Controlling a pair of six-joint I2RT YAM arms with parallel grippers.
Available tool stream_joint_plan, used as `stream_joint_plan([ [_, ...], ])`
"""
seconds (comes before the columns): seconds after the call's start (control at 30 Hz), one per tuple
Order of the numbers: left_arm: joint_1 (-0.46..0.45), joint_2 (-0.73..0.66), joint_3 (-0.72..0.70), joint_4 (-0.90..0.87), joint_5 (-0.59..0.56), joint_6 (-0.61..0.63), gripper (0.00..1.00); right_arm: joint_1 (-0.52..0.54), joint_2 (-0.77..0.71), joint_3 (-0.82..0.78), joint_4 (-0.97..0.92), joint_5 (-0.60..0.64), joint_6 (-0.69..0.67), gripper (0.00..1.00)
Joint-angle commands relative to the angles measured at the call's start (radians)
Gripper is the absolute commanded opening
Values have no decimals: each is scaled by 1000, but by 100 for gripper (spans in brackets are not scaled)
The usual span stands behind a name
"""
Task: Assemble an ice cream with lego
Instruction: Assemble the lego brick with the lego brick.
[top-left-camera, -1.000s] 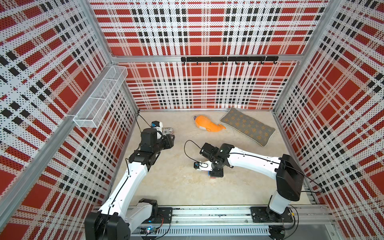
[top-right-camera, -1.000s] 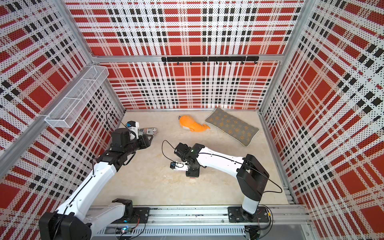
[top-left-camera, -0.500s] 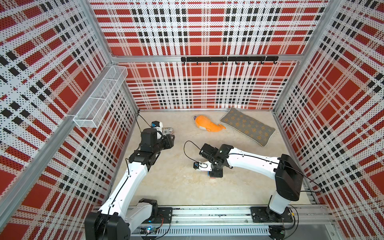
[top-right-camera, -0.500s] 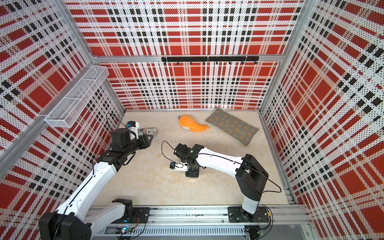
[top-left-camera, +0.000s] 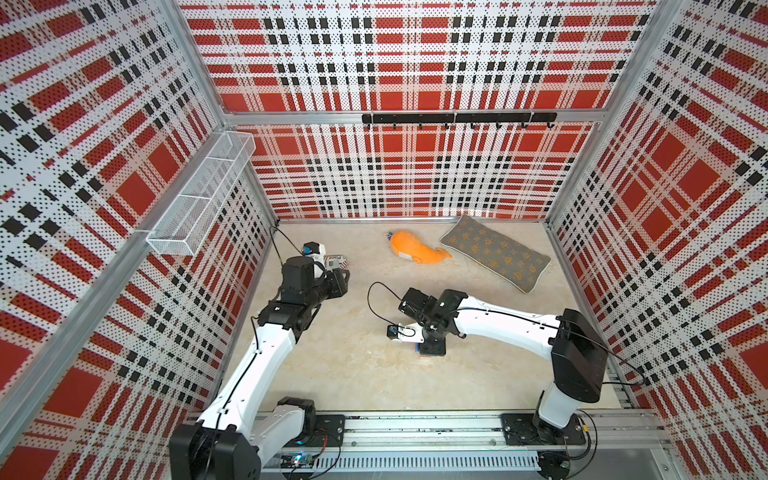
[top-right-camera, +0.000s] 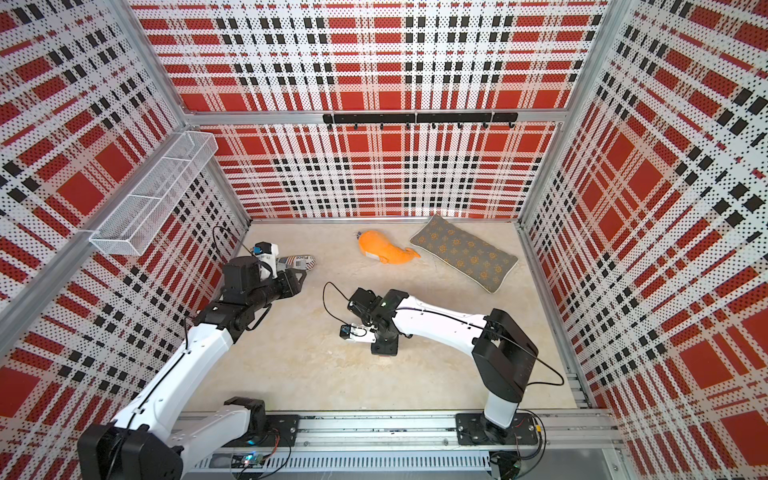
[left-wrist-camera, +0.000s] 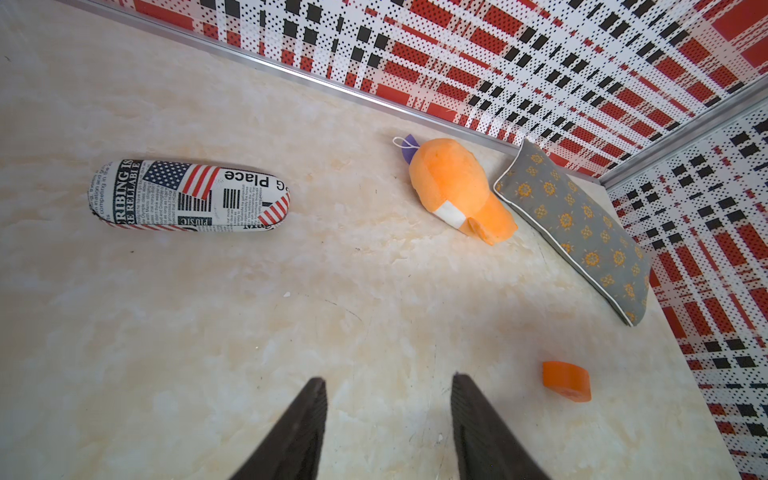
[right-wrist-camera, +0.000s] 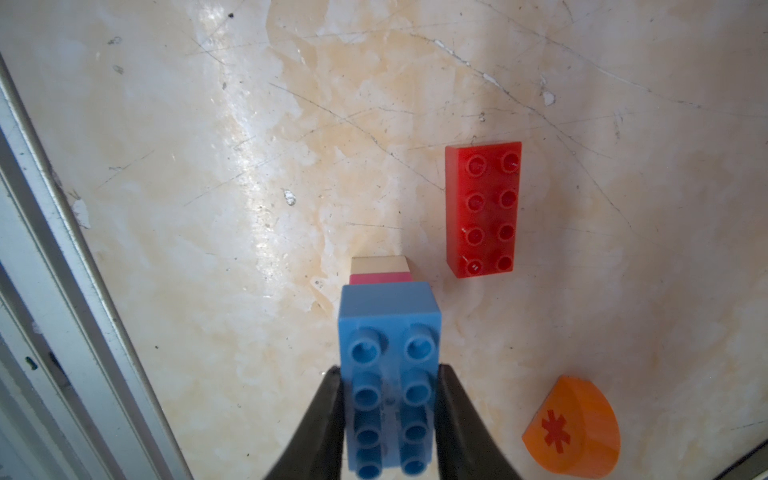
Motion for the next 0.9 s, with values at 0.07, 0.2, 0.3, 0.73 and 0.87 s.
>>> stream_joint_plan([
  [0.07,8,-2,-9,19,15,17,53,-17,-8,-31,-52,53,-17,22],
  [0.2,8,-1,-9,18,16,20,53,-20,-23,-29,-52,46,-23,23],
  [0.3,6,0,-9,19,19,20,53,-20,-17,-29,-50,33,-23,25],
  [0.73,6,0,-10,19,16,23,53,-20,-19,0,-35,1,-15,59],
  [0.87,6,-2,-9,19,16,26,53,-20,-36,5,-33,-6,-12,62],
])
